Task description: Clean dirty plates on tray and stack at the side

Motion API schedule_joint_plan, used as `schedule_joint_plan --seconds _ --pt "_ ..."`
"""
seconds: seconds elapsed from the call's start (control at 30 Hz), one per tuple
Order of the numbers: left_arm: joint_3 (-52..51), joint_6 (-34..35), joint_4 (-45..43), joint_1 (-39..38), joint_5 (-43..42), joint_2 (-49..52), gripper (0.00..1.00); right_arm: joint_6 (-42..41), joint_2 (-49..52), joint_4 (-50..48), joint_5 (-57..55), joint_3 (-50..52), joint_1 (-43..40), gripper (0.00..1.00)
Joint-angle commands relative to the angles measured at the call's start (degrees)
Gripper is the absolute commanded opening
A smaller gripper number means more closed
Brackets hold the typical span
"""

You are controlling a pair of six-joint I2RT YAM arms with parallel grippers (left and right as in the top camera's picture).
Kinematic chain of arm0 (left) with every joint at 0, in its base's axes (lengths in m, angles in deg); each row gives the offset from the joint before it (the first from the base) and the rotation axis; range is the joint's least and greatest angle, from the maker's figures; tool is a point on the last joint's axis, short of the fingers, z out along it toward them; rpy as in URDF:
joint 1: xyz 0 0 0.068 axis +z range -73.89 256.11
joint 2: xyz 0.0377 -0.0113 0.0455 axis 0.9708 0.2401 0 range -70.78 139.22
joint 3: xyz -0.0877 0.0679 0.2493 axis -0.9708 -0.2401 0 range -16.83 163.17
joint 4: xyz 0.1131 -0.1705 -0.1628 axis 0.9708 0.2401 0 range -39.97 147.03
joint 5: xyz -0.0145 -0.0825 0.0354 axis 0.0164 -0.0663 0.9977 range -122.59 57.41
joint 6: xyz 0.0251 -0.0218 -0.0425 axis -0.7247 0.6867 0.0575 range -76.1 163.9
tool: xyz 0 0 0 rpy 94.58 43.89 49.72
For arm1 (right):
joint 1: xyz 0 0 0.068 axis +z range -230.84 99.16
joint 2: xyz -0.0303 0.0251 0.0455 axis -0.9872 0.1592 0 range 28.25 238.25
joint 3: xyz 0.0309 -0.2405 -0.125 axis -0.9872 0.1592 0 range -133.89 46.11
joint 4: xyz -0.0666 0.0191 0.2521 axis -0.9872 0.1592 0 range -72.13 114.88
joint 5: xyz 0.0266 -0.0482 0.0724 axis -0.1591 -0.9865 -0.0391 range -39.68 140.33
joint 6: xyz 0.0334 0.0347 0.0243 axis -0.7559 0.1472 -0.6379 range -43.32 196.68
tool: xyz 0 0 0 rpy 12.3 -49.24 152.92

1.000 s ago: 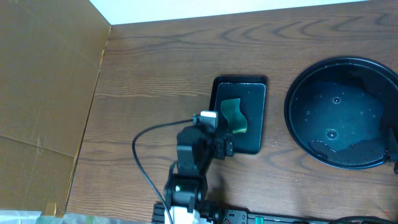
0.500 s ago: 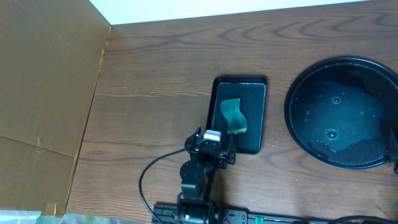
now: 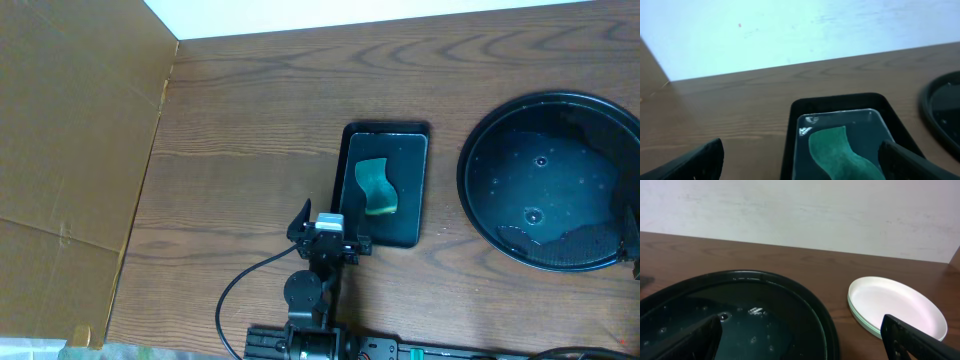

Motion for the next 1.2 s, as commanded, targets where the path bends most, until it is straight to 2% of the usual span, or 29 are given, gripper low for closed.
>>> schedule_joint_plan --seconds 0.0,0.1,0.23,0.4,0.93,1.17 --pt "-1.6 2.4 1.0 1.2 1.0 -0.6 0.98 0.5 -0.4 0.2 0.3 0.0 0.8 0.99" --pt "-1.6 3.7 1.2 1.2 2.8 -0.6 0.98 0.5 -0.4 0.2 0.3 0.0 0.8 0.99" --pt "-1.6 10.0 1.6 1.2 7.9 -0.6 0.98 0.5 -0.4 0.2 0.3 0.0 0.8 0.99" --pt "-1.6 13.9 1.6 1.2 7.9 -0.6 0.98 0.5 -0.4 0.2 0.3 0.0 0.8 0.99" --pt "-1.6 10.4 1.7 1.2 7.1 -0.6 0.98 0.5 -0.4 0.2 0.3 0.0 0.8 0.99" --pt "-1.6 6.3 1.8 1.2 6.5 -0.6 0.98 0.5 -0.4 0.2 0.3 0.0 0.8 0.99"
